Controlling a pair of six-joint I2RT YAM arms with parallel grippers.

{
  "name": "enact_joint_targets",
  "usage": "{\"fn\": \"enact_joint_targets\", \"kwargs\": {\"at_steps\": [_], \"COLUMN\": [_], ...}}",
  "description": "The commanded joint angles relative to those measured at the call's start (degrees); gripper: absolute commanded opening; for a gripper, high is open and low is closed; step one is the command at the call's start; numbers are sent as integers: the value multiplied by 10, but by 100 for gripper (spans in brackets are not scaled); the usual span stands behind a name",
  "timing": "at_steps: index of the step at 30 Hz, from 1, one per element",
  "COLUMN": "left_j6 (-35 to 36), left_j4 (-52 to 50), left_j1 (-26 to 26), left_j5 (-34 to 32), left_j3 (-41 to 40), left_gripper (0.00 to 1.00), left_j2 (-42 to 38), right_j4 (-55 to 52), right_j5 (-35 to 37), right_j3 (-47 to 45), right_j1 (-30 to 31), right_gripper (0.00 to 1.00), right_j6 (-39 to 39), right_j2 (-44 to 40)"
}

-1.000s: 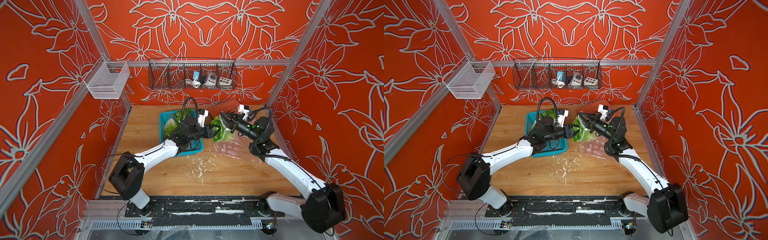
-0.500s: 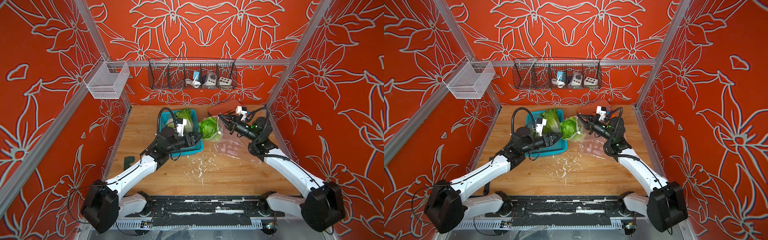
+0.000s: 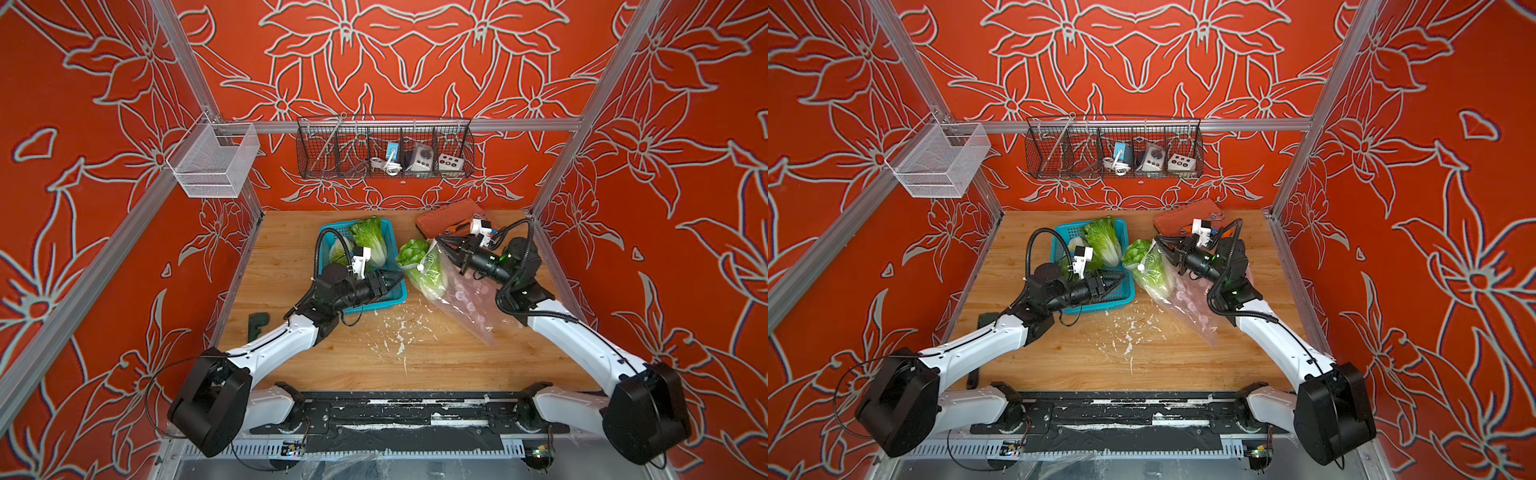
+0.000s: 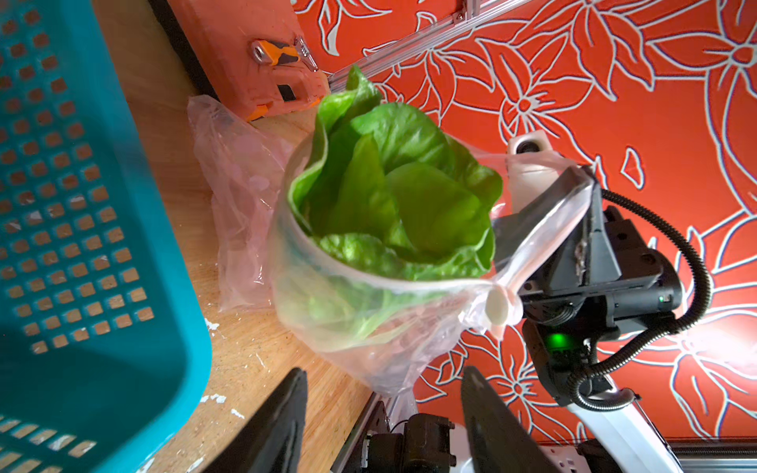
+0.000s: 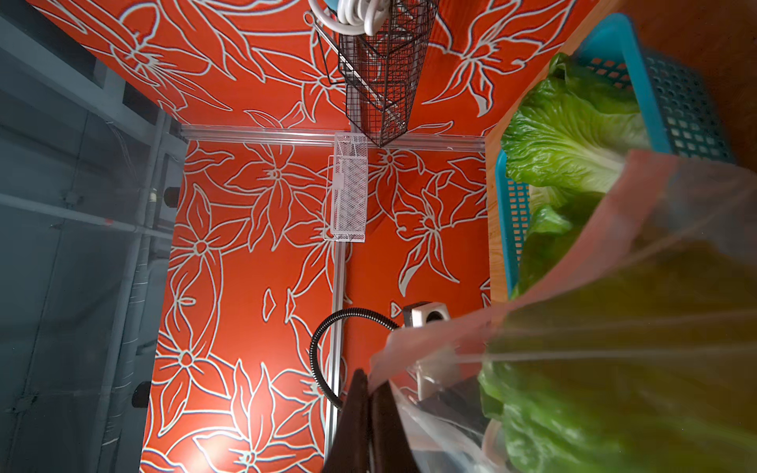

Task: Put the chinese cabbages into a zipper bag and zip it
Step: Adjust the zipper food storage bag at the center of the board.

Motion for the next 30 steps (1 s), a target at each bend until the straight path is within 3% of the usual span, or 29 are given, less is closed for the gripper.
{"fn": "enact_joint_targets", "kwargs": {"at_steps": [1, 8, 14, 19, 22, 26, 28, 30], "left_j6": [-23, 30, 26, 4, -45, -47, -41, -29], "left_j4": [44, 1, 14, 49, 121, 123, 122, 114], "left_j1": [1, -13, -13, -3, 17, 35, 45, 51], "left_j5": [31, 23, 36, 19, 14, -8, -34, -66], "left_j3": [21, 39, 33, -1, -49, -85, -110, -140], "left_gripper": [64, 72, 78, 90, 90, 90, 90, 95], "left_j2": [1, 16, 51, 22, 4, -44, -82, -120], "right_j4": [19, 9, 9, 5, 29, 50, 25, -57], "right_j5": [-8, -15, -20, -39, -47, -84, -113, -129], "right_j3": [-3, -4, 14, 45, 58, 97, 110, 108], "right_j1": [3, 6, 18, 37, 55, 87, 97, 101], "right_gripper": [0, 0, 0, 0, 0, 0, 0, 0], "right_j6": [-3, -16, -22, -34, -25, -21, -42, -113], "right_j2": [-23, -12, 4, 31, 57, 101, 117, 125]}}
